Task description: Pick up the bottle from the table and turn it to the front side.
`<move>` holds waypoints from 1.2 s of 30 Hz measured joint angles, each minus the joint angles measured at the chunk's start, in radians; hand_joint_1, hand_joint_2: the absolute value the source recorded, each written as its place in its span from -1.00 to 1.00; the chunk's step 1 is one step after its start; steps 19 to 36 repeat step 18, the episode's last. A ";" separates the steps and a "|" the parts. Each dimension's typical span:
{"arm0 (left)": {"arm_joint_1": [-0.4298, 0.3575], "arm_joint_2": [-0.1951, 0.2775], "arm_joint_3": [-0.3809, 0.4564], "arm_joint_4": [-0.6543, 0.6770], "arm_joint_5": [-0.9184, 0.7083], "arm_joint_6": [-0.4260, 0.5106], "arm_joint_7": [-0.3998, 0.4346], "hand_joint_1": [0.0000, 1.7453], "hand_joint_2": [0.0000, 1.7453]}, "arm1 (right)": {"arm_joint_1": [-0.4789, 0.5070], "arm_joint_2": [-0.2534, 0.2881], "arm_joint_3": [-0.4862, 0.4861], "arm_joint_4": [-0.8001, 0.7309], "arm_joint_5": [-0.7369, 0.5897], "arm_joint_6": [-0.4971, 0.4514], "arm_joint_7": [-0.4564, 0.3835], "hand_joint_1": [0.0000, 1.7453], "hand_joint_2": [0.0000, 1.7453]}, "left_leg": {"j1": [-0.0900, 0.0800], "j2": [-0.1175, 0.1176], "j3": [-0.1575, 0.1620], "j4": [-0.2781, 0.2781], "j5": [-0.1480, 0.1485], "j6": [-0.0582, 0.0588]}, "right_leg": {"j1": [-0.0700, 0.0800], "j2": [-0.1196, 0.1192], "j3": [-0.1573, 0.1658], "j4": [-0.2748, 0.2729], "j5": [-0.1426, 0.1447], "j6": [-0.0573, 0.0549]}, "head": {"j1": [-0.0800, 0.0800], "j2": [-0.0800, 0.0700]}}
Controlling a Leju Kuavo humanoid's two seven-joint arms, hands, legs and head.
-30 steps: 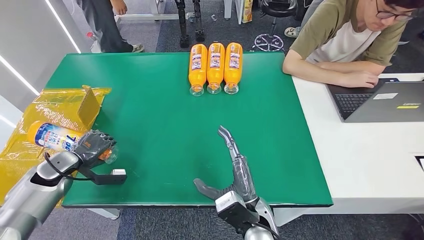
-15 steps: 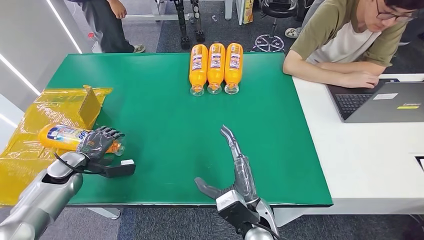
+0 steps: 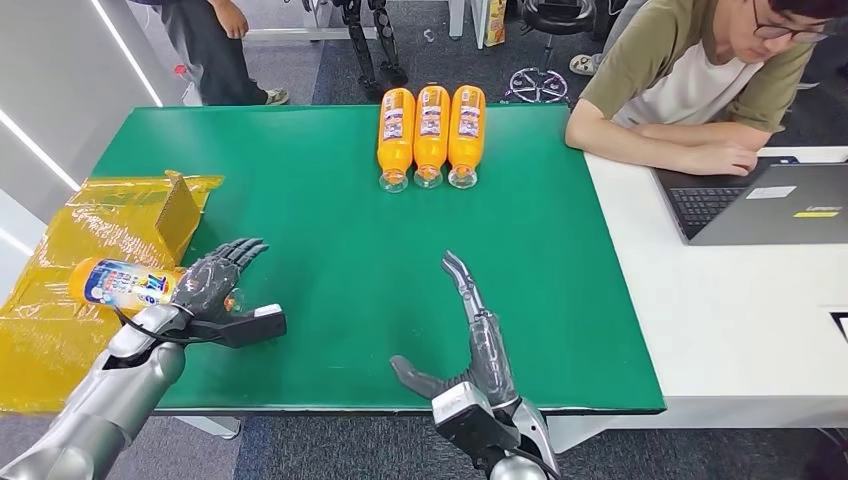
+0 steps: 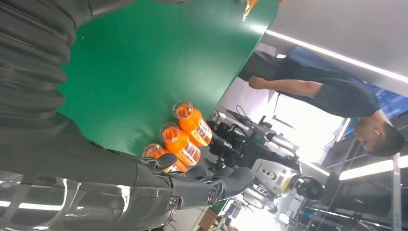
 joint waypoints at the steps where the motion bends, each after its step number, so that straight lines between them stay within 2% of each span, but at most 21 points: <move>1: 0.008 -0.011 0.016 -0.017 0.043 0.021 -0.034 -1.00 1.00 | 0.004 0.000 -0.001 -0.003 0.002 -0.002 0.002 -1.00 1.00 | 0.000 0.000 0.000 0.000 0.000 0.000 | 0.000 0.000 0.000 0.000 0.000 0.000 | 0.000 0.000; 4: 0.044 -0.045 0.061 -0.107 0.178 0.062 -0.122 -1.00 1.00 | 0.017 0.000 -0.004 -0.010 0.007 -0.007 0.006 -1.00 1.00 | 0.000 0.000 0.000 0.000 0.000 0.000 | 0.000 0.000 0.000 0.000 0.000 0.000 | 0.000 0.000; 8: 0.118 -0.090 0.098 -0.319 0.368 0.069 -0.186 -1.00 1.00 | 0.033 0.000 -0.010 -0.017 0.019 -0.006 0.007 -1.00 1.00 | -0.001 0.000 -0.001 0.000 -0.001 0.001 | 0.000 0.000 0.000 -0.001 0.000 0.000 | 0.000 0.000; 13: 0.226 -0.151 0.113 -0.624 0.569 0.058 -0.215 -1.00 1.00 | 0.044 0.000 -0.017 -0.019 0.014 -0.006 0.007 -1.00 1.00 | -0.001 0.000 -0.001 0.000 -0.001 0.002 | -0.001 0.000 0.000 -0.001 0.000 0.001 | 0.000 0.000; 17: 0.317 -0.228 0.117 -0.810 0.729 0.084 -0.221 -1.00 1.00 | 0.049 0.000 -0.019 -0.019 -0.011 -0.019 0.005 -1.00 1.00 | -0.001 0.000 -0.001 0.000 -0.002 0.002 | -0.001 0.000 0.001 -0.001 -0.001 0.001 | 0.000 0.000; 18: 0.331 -0.238 0.117 -0.831 0.748 0.088 -0.222 -1.00 1.00 | 0.051 0.000 -0.019 -0.019 -0.014 -0.022 0.004 -1.00 1.00 | -0.001 0.000 -0.001 0.000 -0.003 0.002 | -0.001 0.000 0.001 -0.001 -0.001 0.001 | 0.000 0.000; 36: 0.331 -0.238 0.117 -0.831 0.748 0.088 -0.222 -1.00 1.00 | 0.051 0.000 -0.019 -0.019 -0.014 -0.022 0.004 -1.00 1.00 | -0.001 0.000 -0.001 0.000 -0.003 0.002 | -0.001 0.000 0.001 -0.001 -0.001 0.001 | 0.000 0.000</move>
